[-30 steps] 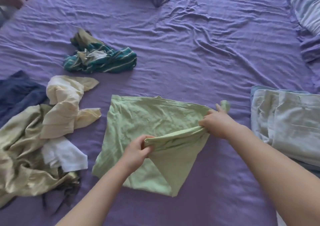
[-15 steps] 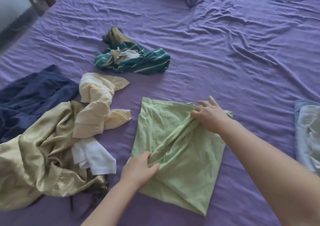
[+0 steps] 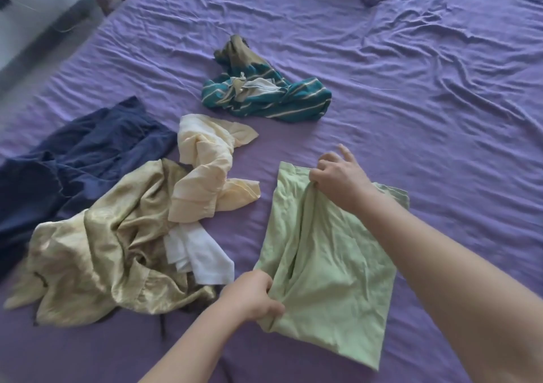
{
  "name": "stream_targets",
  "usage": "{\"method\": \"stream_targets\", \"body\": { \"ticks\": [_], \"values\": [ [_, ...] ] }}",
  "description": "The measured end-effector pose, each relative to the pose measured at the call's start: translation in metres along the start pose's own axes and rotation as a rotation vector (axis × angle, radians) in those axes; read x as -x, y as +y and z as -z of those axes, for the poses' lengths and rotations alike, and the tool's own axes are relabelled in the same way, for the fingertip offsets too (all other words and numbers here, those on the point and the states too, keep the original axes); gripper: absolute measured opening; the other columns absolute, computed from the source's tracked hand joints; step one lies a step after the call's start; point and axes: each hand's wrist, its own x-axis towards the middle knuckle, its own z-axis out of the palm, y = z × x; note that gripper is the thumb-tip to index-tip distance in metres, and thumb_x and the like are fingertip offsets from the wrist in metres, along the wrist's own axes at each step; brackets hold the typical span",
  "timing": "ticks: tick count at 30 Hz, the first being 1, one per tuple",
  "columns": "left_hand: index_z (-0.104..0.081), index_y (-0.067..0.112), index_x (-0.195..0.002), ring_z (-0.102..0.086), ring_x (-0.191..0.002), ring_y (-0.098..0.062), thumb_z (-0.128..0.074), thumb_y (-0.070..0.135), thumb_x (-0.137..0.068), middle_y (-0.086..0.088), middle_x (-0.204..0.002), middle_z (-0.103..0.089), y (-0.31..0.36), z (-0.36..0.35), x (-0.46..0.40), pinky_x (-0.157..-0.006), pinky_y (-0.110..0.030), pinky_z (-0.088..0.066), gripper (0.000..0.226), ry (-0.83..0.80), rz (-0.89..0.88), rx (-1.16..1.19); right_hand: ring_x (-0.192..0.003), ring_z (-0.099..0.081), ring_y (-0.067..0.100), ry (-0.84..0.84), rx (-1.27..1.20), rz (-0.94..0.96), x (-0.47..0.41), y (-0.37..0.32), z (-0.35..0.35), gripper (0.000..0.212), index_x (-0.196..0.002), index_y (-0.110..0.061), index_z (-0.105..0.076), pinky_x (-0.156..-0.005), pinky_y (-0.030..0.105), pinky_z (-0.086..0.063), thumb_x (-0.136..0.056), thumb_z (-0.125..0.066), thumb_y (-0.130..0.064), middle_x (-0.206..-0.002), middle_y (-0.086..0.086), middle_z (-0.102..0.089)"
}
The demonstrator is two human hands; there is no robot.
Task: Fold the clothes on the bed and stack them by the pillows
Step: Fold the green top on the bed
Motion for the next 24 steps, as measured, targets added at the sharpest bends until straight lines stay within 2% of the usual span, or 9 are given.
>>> {"method": "stream_targets", "body": {
  "ticks": [2,6,9,11,14,16,19,21,24],
  "values": [
    [-0.053,0.018,-0.067,-0.065,-0.092,-0.021,-0.073,0.041,-0.072,0.003,-0.077,-0.060,-0.011,0.002,0.003,-0.068,-0.030,-0.046,0.031,-0.003,0.038,-0.015,-0.117,-0.044,0.023,0.051,-0.051,0.004,-0.003,-0.022,-0.006,0.015,-0.099,-0.014,-0.062,-0.114,0.049,-0.006,-0.091,-0.048,-0.014,-0.098,0.001,-0.061],
    [-0.065,0.018,-0.081,-0.061,-0.075,-0.016,-0.072,0.038,-0.071,0.007,-0.076,-0.061,-0.027,0.002,0.004,-0.067,-0.031,-0.048,0.023,-0.002,0.094,0.120,-0.118,-0.048,0.025,0.210,-0.193,-0.120,-0.002,-0.038,-0.019,0.016,-0.095,-0.014,-0.069,-0.114,0.049,-0.015,-0.089,-0.055,-0.014,-0.104,0.005,-0.065],
    [-0.055,0.023,-0.074,-0.061,-0.079,-0.017,-0.061,0.036,-0.075,0.011,-0.069,-0.056,-0.026,0.003,0.005,-0.062,-0.025,-0.041,0.014,0.140,0.150,0.039,-0.130,-0.036,0.023,0.160,-0.279,-0.260,-0.008,-0.037,-0.019,0.025,-0.116,-0.022,-0.062,-0.113,0.043,-0.018,-0.094,-0.050,-0.023,-0.128,0.003,-0.055],
    [-0.055,0.027,-0.086,-0.059,-0.098,-0.018,-0.057,0.034,-0.081,0.010,-0.090,-0.058,-0.022,0.002,0.003,-0.073,-0.029,-0.046,0.009,0.304,0.124,-0.038,-0.141,-0.019,0.025,0.069,-0.348,-0.355,-0.002,-0.037,-0.023,0.043,-0.138,-0.025,-0.041,-0.115,0.043,-0.014,-0.096,-0.047,-0.026,-0.149,0.008,-0.033],
    [-0.052,0.023,-0.121,-0.050,-0.117,-0.022,-0.067,0.035,-0.079,-0.001,-0.125,-0.049,-0.016,-0.005,0.006,-0.094,-0.035,-0.046,0.046,0.640,-0.082,-0.165,-0.145,-0.004,0.026,0.012,-0.295,-0.370,0.041,-0.044,-0.040,0.059,-0.148,-0.024,-0.021,-0.117,0.044,-0.008,-0.095,-0.047,-0.022,-0.157,0.010,-0.012],
    [-0.059,0.017,-0.116,-0.055,-0.111,-0.026,-0.070,0.026,-0.073,-0.008,-0.120,-0.057,-0.009,-0.015,0.004,-0.091,-0.038,-0.049,0.045,0.857,-0.470,-0.315,-0.143,-0.018,0.031,0.056,-0.253,-0.305,0.088,-0.056,-0.054,0.061,-0.144,-0.019,-0.034,-0.115,0.048,-0.019,-0.088,-0.058,-0.017,-0.153,0.015,-0.024],
    [-0.066,0.020,-0.089,-0.064,-0.090,-0.022,-0.058,0.017,-0.073,-0.001,-0.093,-0.065,0.001,-0.029,0.000,-0.070,-0.029,-0.052,0.018,0.624,-0.939,-0.570,-0.124,-0.050,0.034,0.180,-0.247,-0.183,0.159,-0.077,-0.082,0.043,-0.122,-0.016,-0.062,-0.103,0.049,-0.040,-0.079,-0.057,-0.012,-0.134,0.017,-0.052],
    [-0.064,0.025,-0.078,-0.065,-0.089,-0.017,-0.063,0.027,-0.072,0.006,-0.087,-0.065,0.000,-0.035,-0.004,-0.069,-0.026,-0.051,0.007,0.406,-0.977,-0.742,-0.119,-0.056,0.031,0.172,-0.278,-0.179,0.194,-0.092,-0.097,0.040,-0.115,-0.019,-0.066,-0.098,0.047,-0.044,-0.078,-0.051,-0.013,-0.128,0.014,-0.058],
    [-0.067,0.031,-0.088,-0.064,-0.101,-0.013,-0.074,0.059,-0.052,0.009,-0.104,-0.066,-0.004,-0.037,-0.009,-0.079,-0.020,-0.052,0.046,0.191,-0.878,-0.792,-0.113,-0.061,0.027,0.199,-0.436,-0.277,0.220,-0.107,-0.108,0.026,-0.102,-0.019,-0.070,-0.096,0.045,-0.046,-0.077,-0.062,-0.014,-0.122,0.010,-0.063]
  ]
}}
